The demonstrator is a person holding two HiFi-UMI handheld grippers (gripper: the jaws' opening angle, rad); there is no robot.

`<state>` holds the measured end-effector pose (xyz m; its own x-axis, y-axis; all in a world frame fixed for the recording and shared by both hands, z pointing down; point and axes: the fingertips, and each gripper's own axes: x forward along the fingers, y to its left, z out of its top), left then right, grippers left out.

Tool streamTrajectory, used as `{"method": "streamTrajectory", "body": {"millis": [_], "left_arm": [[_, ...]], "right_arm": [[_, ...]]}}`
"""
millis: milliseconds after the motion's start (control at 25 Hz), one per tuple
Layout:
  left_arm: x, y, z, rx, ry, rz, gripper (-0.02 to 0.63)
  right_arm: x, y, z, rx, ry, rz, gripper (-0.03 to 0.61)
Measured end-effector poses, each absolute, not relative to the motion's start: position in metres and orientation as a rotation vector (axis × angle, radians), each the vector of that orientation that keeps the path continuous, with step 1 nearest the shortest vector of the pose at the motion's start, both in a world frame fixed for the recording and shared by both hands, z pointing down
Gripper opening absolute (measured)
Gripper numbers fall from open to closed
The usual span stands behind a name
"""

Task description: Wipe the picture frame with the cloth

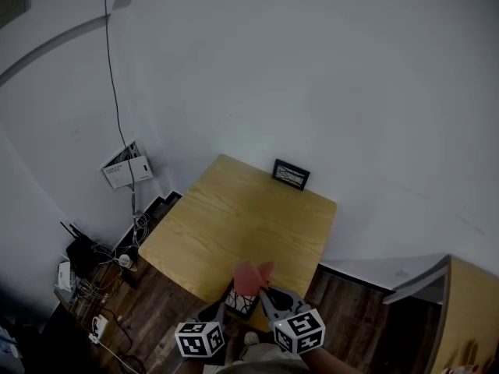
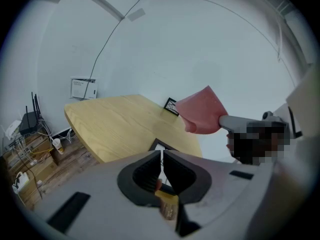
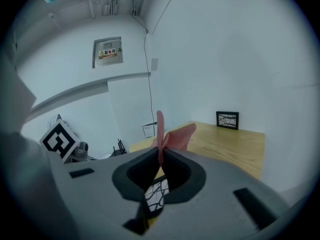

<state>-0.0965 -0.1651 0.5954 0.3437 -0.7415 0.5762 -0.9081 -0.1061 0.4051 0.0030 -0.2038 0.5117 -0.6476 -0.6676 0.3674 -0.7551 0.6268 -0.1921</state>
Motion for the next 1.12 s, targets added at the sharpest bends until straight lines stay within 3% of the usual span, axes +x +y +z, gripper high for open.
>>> {"method": "streamTrajectory", "body": {"millis": [320, 440, 600, 1120], "left_arm": [[-0.095, -0.185, 0.621, 1.882, -1.404, 0.346, 0.011], [-0.098, -0.19, 0.63, 1.868, -1.405, 0.356, 0.117], [-0.099, -0.195, 0.643, 1.85, -1.396, 0.386, 0.14], [-0.098, -0.197, 0.672, 1.81, -1.358, 0.448, 0.132]], "right_arm": [[-0.004, -0.236, 0.536, 1.114, -2.564, 0.529, 0.009], [-0.007, -0.245, 0.546, 1.105, -2.548, 0.54, 0.009], [-0.01, -0.254, 0.558, 1.103, -2.53, 0.547, 0.009], [-0.027, -0.267, 0.608, 1.065, -2.457, 0.576, 0.009]]}}
